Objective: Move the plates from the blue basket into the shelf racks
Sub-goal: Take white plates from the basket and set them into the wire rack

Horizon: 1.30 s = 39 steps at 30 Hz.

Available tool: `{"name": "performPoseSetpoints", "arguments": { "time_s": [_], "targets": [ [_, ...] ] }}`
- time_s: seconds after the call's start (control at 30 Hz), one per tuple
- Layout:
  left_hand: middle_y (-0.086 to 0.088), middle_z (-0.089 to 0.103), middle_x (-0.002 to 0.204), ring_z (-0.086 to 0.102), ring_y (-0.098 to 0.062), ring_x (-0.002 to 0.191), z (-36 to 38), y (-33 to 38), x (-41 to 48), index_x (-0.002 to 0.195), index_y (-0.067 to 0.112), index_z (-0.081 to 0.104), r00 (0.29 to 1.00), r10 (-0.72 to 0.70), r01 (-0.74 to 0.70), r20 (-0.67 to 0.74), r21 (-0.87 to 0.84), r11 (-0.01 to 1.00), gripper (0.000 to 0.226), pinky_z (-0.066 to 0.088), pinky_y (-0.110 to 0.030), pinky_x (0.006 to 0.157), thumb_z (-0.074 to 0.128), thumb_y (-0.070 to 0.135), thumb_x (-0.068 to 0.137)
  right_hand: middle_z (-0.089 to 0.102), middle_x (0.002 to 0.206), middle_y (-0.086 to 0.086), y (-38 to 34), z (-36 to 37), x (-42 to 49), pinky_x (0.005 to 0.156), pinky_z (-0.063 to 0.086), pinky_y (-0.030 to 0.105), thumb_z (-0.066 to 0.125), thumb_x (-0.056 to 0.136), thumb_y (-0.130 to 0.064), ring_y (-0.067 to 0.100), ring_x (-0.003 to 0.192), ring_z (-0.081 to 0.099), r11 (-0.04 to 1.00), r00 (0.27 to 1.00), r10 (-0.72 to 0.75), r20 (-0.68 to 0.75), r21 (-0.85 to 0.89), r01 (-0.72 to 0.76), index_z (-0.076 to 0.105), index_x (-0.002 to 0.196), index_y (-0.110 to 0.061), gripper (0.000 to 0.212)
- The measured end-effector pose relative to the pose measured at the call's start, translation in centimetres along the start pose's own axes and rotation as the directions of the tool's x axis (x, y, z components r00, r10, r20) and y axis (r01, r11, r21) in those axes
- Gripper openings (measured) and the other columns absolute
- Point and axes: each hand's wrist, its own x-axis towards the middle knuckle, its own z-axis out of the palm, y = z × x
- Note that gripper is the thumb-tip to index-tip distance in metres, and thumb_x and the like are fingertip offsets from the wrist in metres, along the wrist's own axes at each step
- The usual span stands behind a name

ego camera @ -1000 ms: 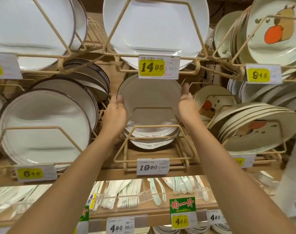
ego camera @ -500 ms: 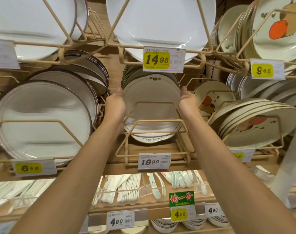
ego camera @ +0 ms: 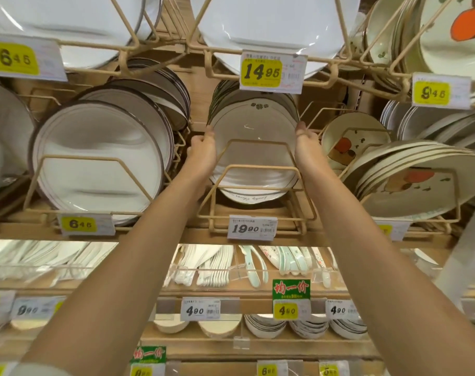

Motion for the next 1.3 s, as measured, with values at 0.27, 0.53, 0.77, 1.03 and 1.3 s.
{"name": "performPoseSetpoints", "arguments": {
  "time_s": [0.27,0.53,0.77,1.03,1.3],
  "targets": [
    [0.003,0.065,0.105,0.06,-0.015,0.103,-2.7,0.6,-13.9,0.094,0.037,0.061,0.962,0.212,-0.231,-0.172,-0.1,0.968,0.034,0.048,-0.04,0.088,0.037,0.057,0.081,0.064,0.102,-0.013,1.5,-5.0,-11.3,0.093,0.046,0.033,0.047,0.091,-0.039,0.006,0.101,0.058,0.928,0.984,-0.175,-0.035,0.329,0.177,0.066,0.104,-0.029,0.025],
    [-0.002,0.076,0.086,0.07,-0.014,0.082,-4.6,-5.9,-28.9,0.088,0.02,0.071,0.978,0.015,-0.052,-0.208,-0.171,0.984,0.049,0.053,-0.023,0.068,0.029,0.041,0.103,0.075,0.088,0.003,8.2,-7.5,-21.9,0.076,0.058,0.027,0.043,0.094,-0.018,0.015,0.086,0.071,0.865,0.936,0.0,0.351,0.471,-0.176,0.069,0.088,-0.016,0.026],
    [-0.008,0.075,0.08,0.07,-0.021,0.074,-10.6,-13.7,-39.8,0.085,0.013,0.069,0.877,-0.324,0.274,-0.356,-0.184,0.944,0.048,0.054,-0.029,0.069,0.028,0.026,0.105,0.074,0.085,0.011,14.8,-5.6,-32.1,0.073,0.057,0.035,0.04,0.1,-0.016,0.025,0.079,0.071,0.864,0.724,0.242,0.646,0.196,-0.463,0.068,0.09,-0.009,0.03],
    [-0.007,0.075,0.072,0.07,-0.015,0.061,-18.6,-19.7,-46.4,0.087,0.006,0.066,0.744,-0.52,0.44,-0.419,-0.278,0.854,0.035,0.051,-0.029,0.063,0.036,0.018,0.101,0.073,0.07,0.009,19.7,-0.7,-41.4,0.053,0.054,0.024,0.047,0.096,-0.013,0.015,0.056,0.068,0.774,0.485,0.463,0.742,-0.073,-0.629,0.068,0.088,-0.003,0.024],
    [0.0,0.069,0.056,0.063,-0.015,0.053,-28.3,-24.5,-50.2,0.081,0.01,0.061,0.647,-0.656,0.608,-0.388,-0.256,0.751,0.029,0.045,-0.022,0.055,0.039,0.014,0.1,0.071,0.065,0.007,22.7,5.3,-50.3,0.054,0.051,0.025,0.053,0.091,-0.009,0.021,0.058,0.066,0.722,0.402,0.619,0.674,-0.288,-0.629,0.066,0.085,-0.004,0.015]
  ]
}}
